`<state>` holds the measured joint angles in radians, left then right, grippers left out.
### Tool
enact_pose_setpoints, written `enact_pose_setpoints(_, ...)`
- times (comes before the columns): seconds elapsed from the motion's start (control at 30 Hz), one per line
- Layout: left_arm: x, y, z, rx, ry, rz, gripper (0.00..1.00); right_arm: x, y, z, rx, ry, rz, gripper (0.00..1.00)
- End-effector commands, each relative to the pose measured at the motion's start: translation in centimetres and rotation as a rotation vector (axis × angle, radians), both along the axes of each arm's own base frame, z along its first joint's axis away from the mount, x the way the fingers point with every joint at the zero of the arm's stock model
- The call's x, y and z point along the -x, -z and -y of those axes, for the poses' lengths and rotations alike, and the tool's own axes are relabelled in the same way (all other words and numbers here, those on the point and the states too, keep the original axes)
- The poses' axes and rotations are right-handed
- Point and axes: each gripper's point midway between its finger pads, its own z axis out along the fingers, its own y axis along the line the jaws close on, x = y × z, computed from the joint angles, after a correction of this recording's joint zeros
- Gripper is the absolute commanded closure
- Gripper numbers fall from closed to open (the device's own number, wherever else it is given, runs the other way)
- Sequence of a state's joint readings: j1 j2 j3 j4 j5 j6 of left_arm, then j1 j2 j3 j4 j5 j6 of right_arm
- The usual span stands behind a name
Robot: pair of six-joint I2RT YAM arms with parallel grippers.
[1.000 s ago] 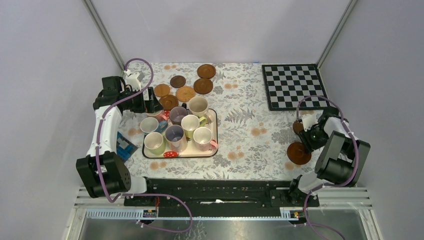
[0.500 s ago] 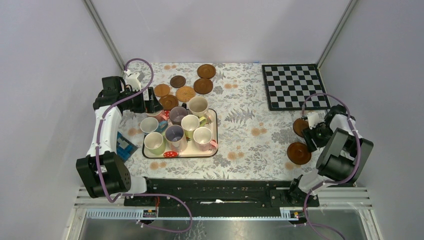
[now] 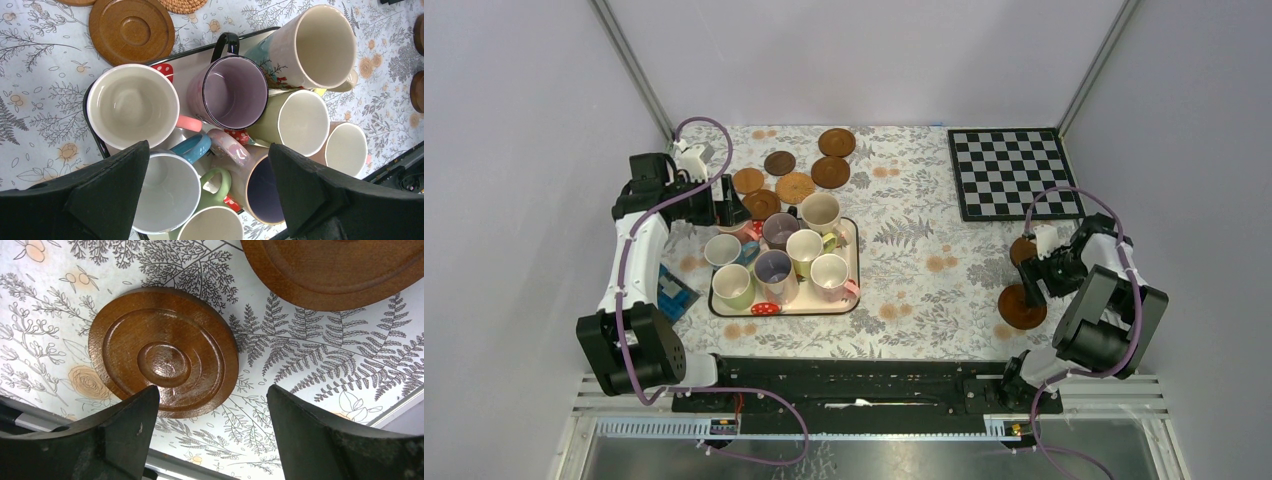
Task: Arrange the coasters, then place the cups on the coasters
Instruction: Move the coaster to the center of the board.
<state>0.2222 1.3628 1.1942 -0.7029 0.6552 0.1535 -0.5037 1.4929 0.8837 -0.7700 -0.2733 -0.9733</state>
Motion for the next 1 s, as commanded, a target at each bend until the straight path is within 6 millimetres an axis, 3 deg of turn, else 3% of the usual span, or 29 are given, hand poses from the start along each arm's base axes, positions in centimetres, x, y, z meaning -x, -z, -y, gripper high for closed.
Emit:
enact_pose_setpoints(0.0,-0.4,-0.7,0.4,0.0,0.027,0.063,0.01,-0.4,0.7,0.2,0.025,0.035,0.027,0.15)
enact_pose_setpoints(0.4,-0.6,0.5,0.3,-0.002,0.03,0.038,0.01,0.6,3.2,0.9,0.089,0.1,0.012,0.18)
enact_pose_setpoints(0.97,-0.8,1.2,0.0,-0.011,0.027,0.026,0.01,-0.1,3.0,4.8,0.2,0.166,-0.013,0.33)
